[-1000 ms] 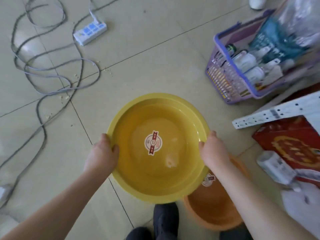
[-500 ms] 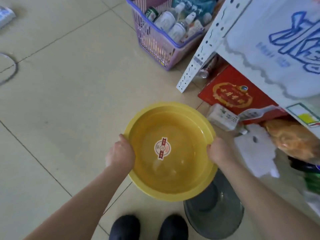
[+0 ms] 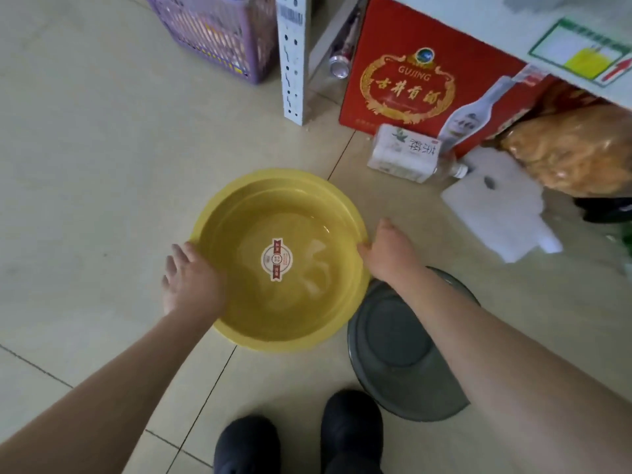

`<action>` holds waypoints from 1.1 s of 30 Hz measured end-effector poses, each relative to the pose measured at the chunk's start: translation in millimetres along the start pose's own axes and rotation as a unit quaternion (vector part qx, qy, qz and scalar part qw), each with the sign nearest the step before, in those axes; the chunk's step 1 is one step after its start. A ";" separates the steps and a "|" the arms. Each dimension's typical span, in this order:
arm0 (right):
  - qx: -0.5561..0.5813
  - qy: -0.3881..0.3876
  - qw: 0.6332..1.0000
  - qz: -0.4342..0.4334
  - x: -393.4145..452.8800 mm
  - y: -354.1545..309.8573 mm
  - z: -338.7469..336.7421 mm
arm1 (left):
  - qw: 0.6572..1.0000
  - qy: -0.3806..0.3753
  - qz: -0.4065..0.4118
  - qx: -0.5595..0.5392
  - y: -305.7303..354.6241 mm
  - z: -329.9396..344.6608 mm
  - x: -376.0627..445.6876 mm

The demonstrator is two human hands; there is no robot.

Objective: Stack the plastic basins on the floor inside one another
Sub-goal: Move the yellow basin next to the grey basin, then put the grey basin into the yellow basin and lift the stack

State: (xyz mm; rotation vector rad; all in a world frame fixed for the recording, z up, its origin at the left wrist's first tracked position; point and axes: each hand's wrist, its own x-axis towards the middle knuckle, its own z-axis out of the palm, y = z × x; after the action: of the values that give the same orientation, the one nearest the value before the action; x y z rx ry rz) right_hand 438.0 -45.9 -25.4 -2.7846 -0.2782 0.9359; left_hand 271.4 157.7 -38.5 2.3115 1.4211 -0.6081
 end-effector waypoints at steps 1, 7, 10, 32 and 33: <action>-0.008 0.014 1.000 0.001 -12.5 11.4 -14.3 | 0.999 0.010 0.039 0.003 15.7 -11.2 -16.4; -0.040 0.027 0.995 0.082 -101.1 114.0 -74.3 | 0.978 -0.133 0.155 0.033 95.0 -23.3 -155.4; -0.035 0.003 0.990 0.136 -126.5 164.7 -78.3 | 0.967 -0.241 0.072 0.035 97.7 10.8 -200.2; 0.155 0.066 0.957 0.237 -101.6 251.6 -14.6 | 0.927 -0.242 0.022 -0.286 135.2 121.5 -168.6; 0.165 0.076 0.954 0.239 -112.4 248.7 -39.4 | 0.925 -0.245 0.038 -0.289 143.6 99.9 -179.4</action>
State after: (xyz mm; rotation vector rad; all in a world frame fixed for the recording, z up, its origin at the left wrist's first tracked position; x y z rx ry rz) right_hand 402.9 -316.9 10.9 -2.6222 0.5492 0.7588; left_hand 311.3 -88.7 -16.1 1.5981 1.0772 -0.5901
